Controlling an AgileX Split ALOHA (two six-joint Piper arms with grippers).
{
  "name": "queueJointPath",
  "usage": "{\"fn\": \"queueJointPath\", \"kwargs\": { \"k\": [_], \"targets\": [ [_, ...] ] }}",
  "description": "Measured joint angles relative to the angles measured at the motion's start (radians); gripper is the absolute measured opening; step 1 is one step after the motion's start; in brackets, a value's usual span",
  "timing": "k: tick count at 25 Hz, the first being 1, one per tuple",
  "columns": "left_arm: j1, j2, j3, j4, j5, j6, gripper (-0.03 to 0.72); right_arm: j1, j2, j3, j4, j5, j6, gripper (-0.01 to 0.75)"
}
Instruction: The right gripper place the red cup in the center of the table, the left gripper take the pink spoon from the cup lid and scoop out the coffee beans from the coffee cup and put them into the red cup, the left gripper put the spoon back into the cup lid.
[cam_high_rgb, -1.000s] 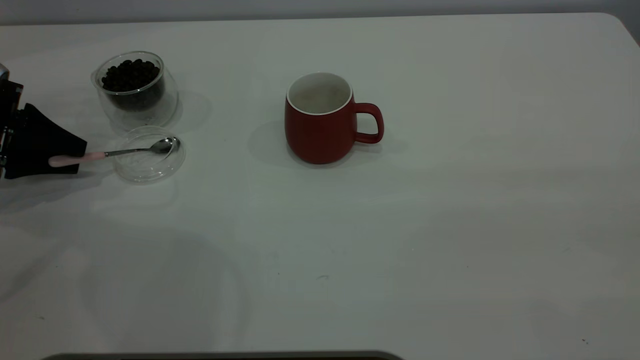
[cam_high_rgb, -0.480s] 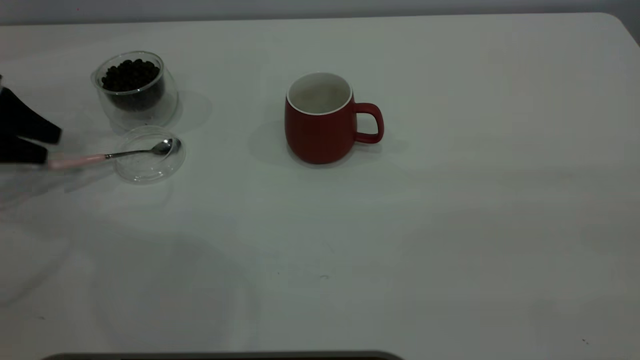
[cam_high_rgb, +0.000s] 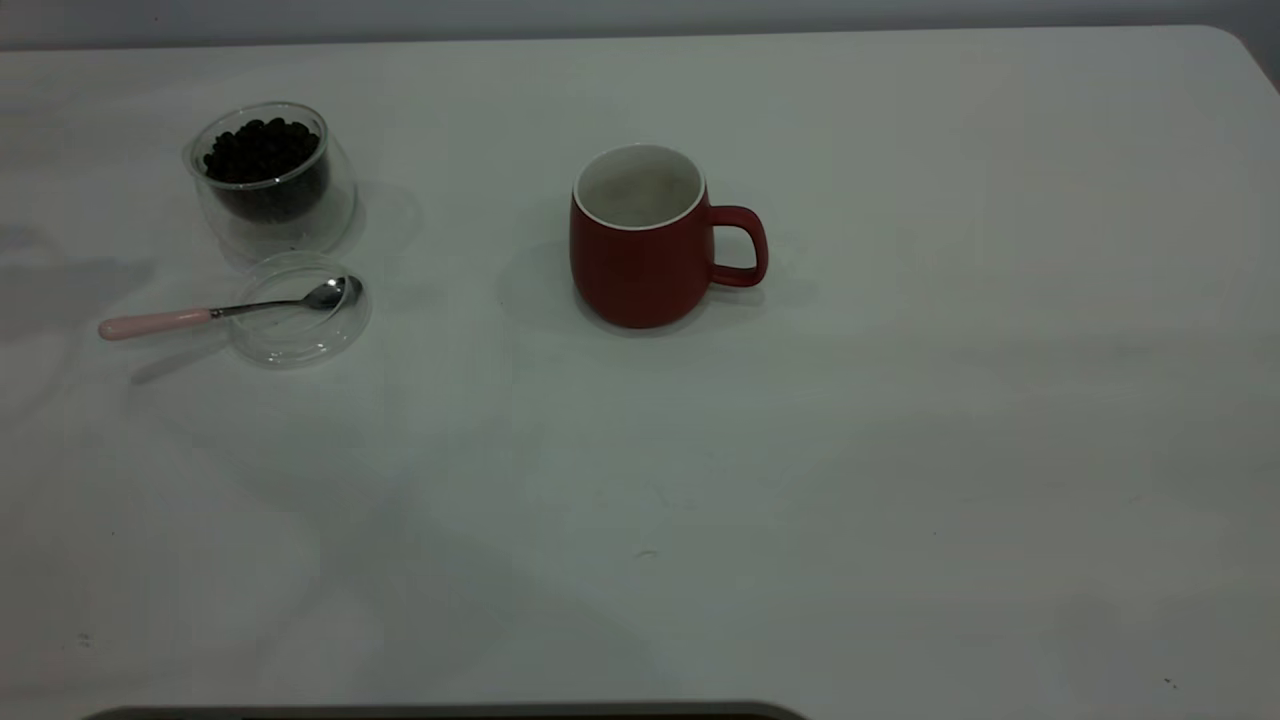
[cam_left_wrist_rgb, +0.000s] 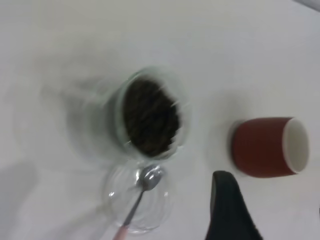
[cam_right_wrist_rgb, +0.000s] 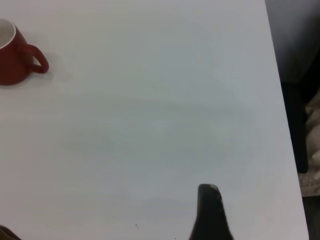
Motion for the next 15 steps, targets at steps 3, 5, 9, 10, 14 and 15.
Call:
{"fn": "queueJointPath", "kwargs": {
  "k": [3,5,9,10,14,15],
  "targets": [
    [-0.067,-0.184,0.0,0.143,-0.044,-0.123,0.466,0.0,0.0,0.0,0.0,0.0,0.0,0.577],
    [-0.127,-0.291,0.0,0.288,-0.066,-0.218,0.461,0.0,0.0,0.0,0.0,0.0,0.0,0.577],
    [-0.238,-0.467,0.0,0.635,-0.025,-0.542,0.46,0.0,0.0,0.0,0.0,0.0,0.0,0.577],
    [-0.256,-0.503,0.0,0.72,0.008,-0.644,0.46,0.0,0.0,0.0,0.0,0.0,0.0,0.577],
    [-0.325,-0.611,0.017,0.894,0.162,-0.883,0.46,0.0,0.0,0.0,0.0,0.0,0.0,0.577],
    [-0.341,-0.63,0.034,0.908,0.187,-0.914,0.46,0.0,0.0,0.0,0.0,0.0,0.0,0.577]
  ]
}}
